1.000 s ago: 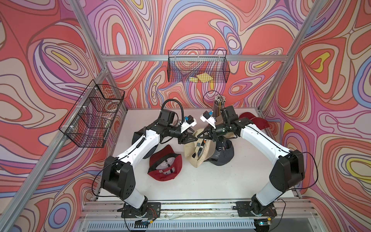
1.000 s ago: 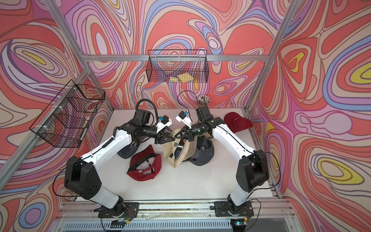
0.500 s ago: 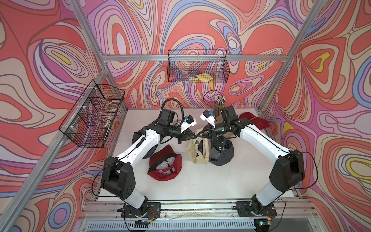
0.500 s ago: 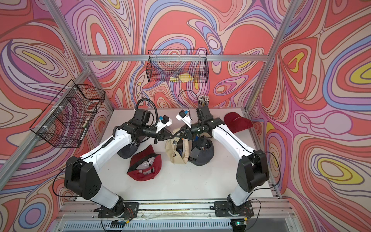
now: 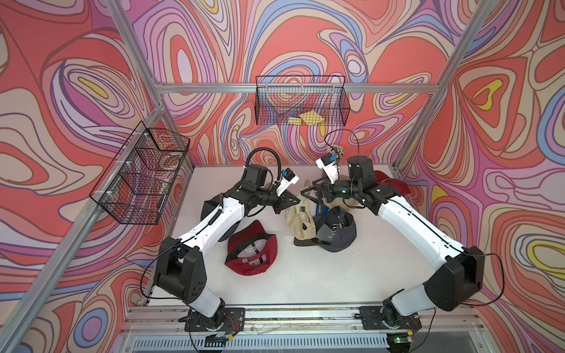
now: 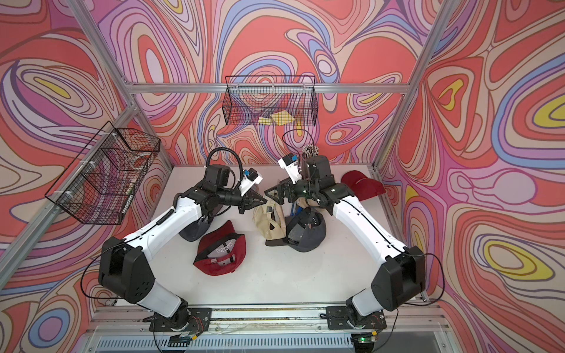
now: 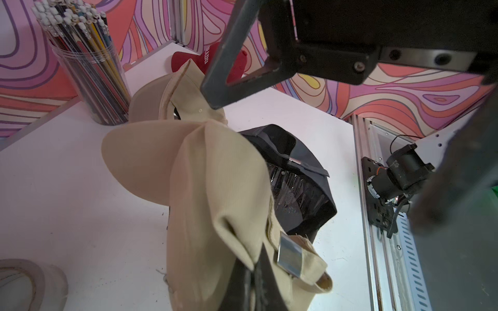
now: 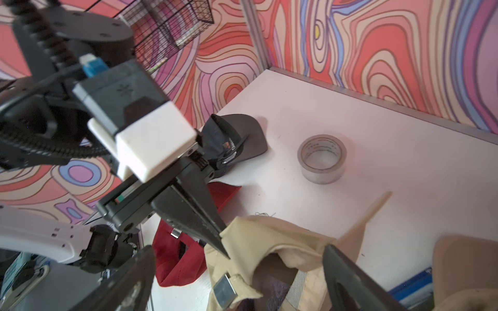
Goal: Open the adjustable buckle of the baseball cap
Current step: Open the adjustable buckle on the baseball cap.
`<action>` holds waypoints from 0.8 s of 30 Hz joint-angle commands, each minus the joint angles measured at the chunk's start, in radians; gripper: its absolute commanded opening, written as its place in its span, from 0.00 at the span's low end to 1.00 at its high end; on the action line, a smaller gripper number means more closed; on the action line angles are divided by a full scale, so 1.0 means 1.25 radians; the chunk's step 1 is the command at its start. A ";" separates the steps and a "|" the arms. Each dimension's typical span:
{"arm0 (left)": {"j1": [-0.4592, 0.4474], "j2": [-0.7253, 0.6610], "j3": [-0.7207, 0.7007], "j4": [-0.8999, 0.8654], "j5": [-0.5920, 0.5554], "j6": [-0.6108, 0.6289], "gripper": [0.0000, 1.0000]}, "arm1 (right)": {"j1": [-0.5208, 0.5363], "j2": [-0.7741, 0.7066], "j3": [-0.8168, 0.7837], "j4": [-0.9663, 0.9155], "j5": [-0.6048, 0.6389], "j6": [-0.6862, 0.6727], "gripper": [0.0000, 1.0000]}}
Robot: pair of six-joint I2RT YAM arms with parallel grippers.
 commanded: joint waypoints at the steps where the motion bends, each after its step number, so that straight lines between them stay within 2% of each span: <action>1: -0.007 -0.039 -0.034 0.098 -0.039 -0.063 0.00 | -0.001 0.012 -0.021 0.012 0.096 0.078 0.98; 6: -0.009 -0.067 -0.063 0.142 -0.093 -0.094 0.00 | -0.001 -0.021 -0.097 0.102 0.133 0.157 0.95; 10: -0.009 -0.076 -0.073 0.153 -0.129 -0.104 0.00 | -0.002 -0.046 -0.140 0.167 0.086 0.183 0.74; 16: -0.010 -0.080 -0.077 0.162 -0.130 -0.112 0.00 | -0.001 -0.033 -0.152 0.186 0.027 0.203 0.59; 24: -0.010 -0.074 -0.075 0.157 -0.139 -0.112 0.00 | 0.012 -0.022 -0.179 0.243 -0.040 0.197 0.53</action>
